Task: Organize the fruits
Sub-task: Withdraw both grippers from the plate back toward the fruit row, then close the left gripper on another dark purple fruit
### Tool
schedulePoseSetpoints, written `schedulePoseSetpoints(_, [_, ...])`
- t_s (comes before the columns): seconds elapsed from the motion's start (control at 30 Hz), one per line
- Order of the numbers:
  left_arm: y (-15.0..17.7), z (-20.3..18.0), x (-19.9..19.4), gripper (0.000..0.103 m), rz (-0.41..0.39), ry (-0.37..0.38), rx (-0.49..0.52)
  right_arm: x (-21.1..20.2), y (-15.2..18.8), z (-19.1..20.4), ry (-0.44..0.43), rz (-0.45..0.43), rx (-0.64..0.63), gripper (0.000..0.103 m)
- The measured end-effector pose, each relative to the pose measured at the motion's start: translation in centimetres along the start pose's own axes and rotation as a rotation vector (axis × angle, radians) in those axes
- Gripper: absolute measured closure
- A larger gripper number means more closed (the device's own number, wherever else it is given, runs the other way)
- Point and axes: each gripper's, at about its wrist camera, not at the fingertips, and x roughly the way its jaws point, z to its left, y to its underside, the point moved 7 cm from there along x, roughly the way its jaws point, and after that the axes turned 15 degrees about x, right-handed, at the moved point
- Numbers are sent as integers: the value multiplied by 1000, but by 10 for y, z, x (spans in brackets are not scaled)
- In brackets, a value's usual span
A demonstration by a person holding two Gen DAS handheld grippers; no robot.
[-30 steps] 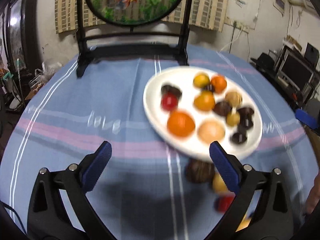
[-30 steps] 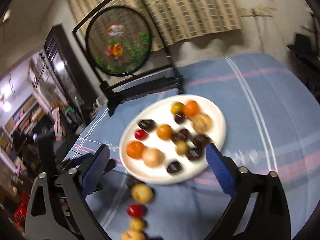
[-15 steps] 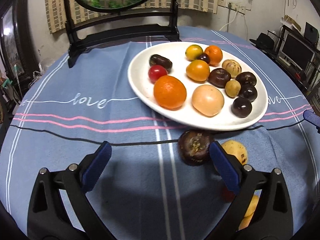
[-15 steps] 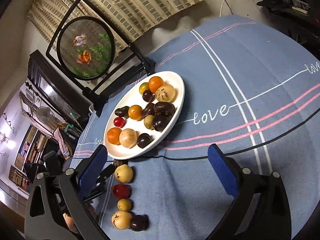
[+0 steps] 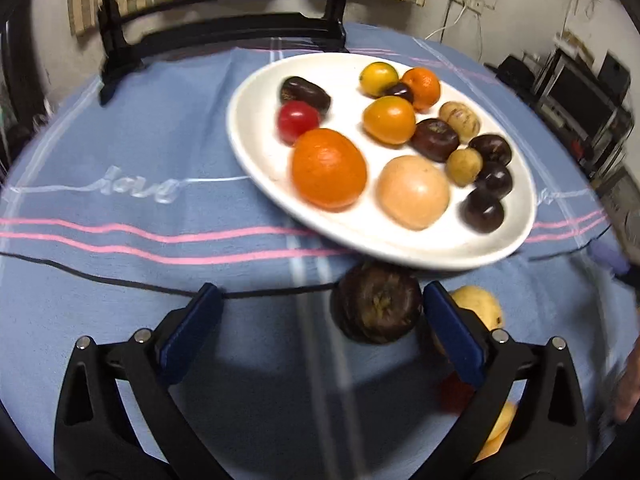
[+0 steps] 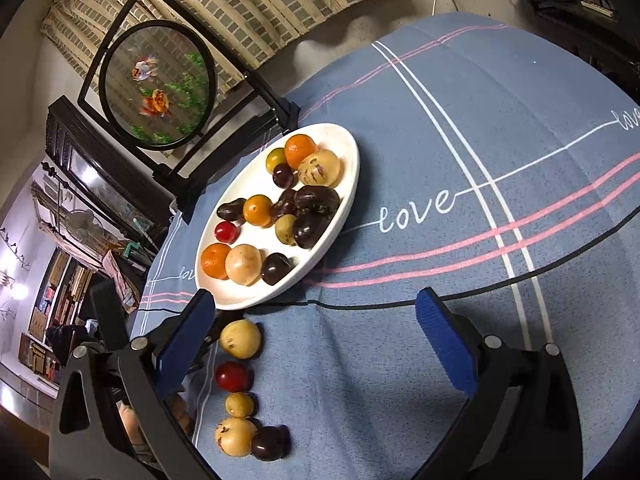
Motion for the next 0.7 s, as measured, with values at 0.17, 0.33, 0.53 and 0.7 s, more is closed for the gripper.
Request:
schedulePoseSetpoints(0.17, [23, 22, -16, 2, 47, -321, 92, -2, -2, -1, 3, -10, 2, 2])
schedulePoseSetpoints(0.33, [18, 16, -25, 2, -26, -311, 86, -4, -1, 3, -13, -13, -6, 2])
schedulePoseSetpoints(0.53, [1, 7, -17, 2, -64, -269, 116, -7, -1, 5, -22, -19, -10, 2])
schedulePoseSetpoints(0.7, [-7, 10, -7, 2, -65, -192, 77, -3, 1, 4, -14, -8, -11, 2])
